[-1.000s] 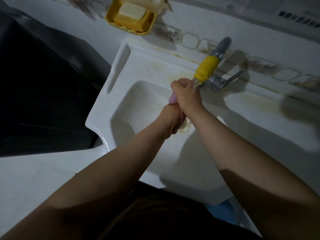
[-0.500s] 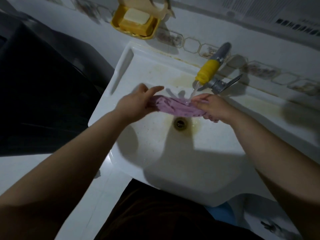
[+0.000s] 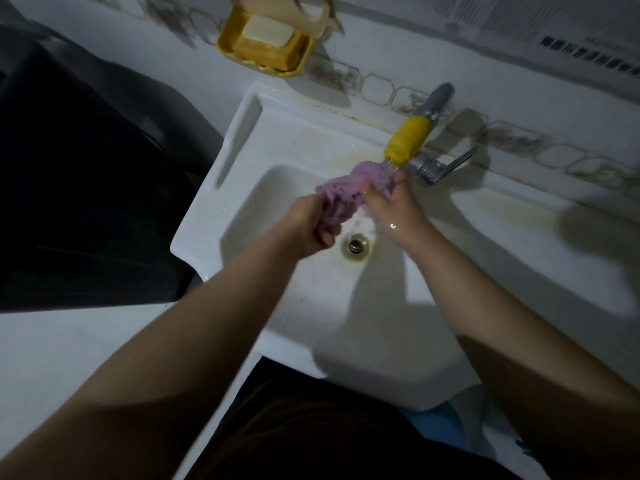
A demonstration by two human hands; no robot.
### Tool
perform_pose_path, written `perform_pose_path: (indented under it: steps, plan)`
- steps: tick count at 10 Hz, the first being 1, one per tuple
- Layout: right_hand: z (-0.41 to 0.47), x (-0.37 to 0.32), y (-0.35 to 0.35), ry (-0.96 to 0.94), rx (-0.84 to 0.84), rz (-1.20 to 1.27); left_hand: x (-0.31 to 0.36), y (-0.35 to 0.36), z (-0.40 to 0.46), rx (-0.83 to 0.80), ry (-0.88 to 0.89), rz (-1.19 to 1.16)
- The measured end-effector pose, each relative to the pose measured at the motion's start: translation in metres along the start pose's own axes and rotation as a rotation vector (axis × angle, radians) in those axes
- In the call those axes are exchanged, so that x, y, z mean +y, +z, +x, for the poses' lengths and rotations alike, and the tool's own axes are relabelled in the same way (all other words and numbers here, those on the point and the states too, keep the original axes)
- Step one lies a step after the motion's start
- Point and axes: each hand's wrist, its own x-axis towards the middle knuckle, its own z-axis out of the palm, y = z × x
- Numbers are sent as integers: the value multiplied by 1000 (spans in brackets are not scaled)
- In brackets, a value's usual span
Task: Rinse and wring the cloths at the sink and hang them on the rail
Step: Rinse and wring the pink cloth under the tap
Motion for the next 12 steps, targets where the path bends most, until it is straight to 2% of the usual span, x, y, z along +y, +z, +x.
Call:
perform_pose_path:
  steps: [1,2,3,4,5,6,7,8,9,10,11,12]
  plan:
    - [-18,-3,26,-213,-67,58,-19,29,-6,-76,41,-64]
    - [-18,-12,20,-327,-106,84,-27,39,-18,-87,282,220]
    - [-13,-20,18,-261,-81,4,-22,36,-17,-32,512,484]
    - [-7,-27,19,-139,-29,70,-24,32,-15,-18,637,721]
    - [-1,-34,21,-22,42,174,-29,34,-19,-5,612,1066]
    - [5,-35,26,101,105,300,-28,36,-30,99,603,1124]
    - [10,-36,20,215,125,546,-23,32,-36,127,615,1061]
    - [15,-31,13,396,127,816,-19,25,-42,125,706,1095]
    - [8,-30,9,502,123,959,-20,14,-41,87,728,1184]
    - [15,-12,-7,537,17,794,-16,-1,-32,128,735,1281]
    - [20,8,-33,469,-54,598,1,-24,-22,80,678,1068]
    - [6,15,-46,308,-224,331,23,-37,-17,104,662,777]
